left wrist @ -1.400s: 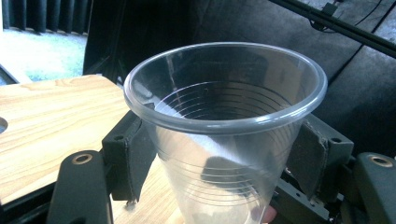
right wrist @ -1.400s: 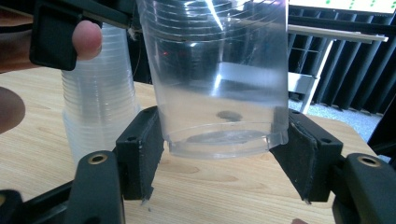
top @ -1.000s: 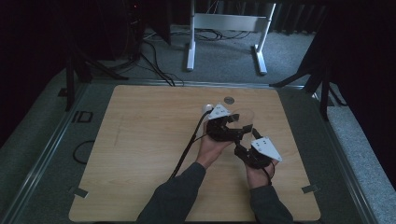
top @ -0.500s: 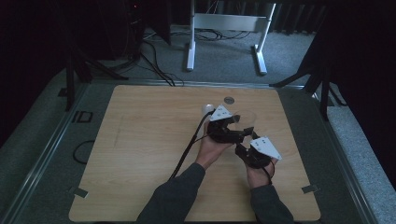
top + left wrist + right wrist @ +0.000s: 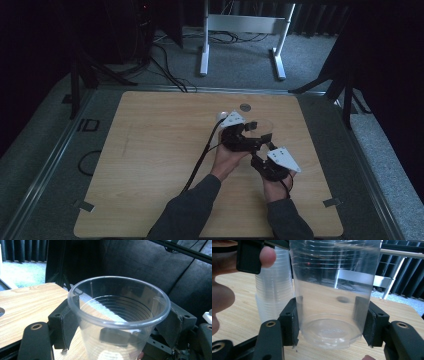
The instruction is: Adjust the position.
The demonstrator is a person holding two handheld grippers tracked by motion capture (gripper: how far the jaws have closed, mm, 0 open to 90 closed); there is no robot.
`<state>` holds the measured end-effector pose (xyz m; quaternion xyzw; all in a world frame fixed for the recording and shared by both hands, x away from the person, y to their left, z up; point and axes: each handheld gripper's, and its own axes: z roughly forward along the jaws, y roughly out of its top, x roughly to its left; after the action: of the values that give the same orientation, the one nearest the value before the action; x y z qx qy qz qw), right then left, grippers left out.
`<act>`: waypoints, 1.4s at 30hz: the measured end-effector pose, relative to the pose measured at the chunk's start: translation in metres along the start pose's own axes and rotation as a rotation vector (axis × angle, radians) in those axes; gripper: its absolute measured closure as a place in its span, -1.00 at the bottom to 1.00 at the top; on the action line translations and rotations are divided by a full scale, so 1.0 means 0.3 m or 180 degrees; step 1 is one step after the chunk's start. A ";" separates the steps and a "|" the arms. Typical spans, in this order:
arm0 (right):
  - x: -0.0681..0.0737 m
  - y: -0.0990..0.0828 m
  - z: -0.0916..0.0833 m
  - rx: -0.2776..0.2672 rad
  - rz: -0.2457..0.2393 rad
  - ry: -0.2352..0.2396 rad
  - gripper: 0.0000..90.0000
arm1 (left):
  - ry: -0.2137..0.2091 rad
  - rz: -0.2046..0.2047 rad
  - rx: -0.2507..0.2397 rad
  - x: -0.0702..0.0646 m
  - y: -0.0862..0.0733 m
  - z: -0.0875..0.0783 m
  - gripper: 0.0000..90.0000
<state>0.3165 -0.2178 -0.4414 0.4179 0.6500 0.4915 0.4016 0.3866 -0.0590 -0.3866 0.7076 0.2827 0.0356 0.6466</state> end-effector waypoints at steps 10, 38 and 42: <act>0.001 -0.002 0.000 0.0010 0.0003 0.0031 -0.09 | 0.0095 0.0142 0.0020 -0.009 -0.001 -0.002 -0.41; -0.011 -0.009 0.002 0.0061 0.0006 0.0062 -0.34 | 0.0290 0.0354 -0.0014 -0.020 -0.004 -0.013 -0.38; -0.009 -0.011 0.003 0.0065 -0.0008 0.0055 -0.35 | 0.0312 0.0375 -0.0007 -0.019 -0.005 -0.016 -0.38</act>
<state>0.3177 -0.2206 -0.4444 0.4169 0.6590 0.4878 0.3923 0.3793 -0.0574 -0.3853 0.7197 0.2719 0.1085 0.6295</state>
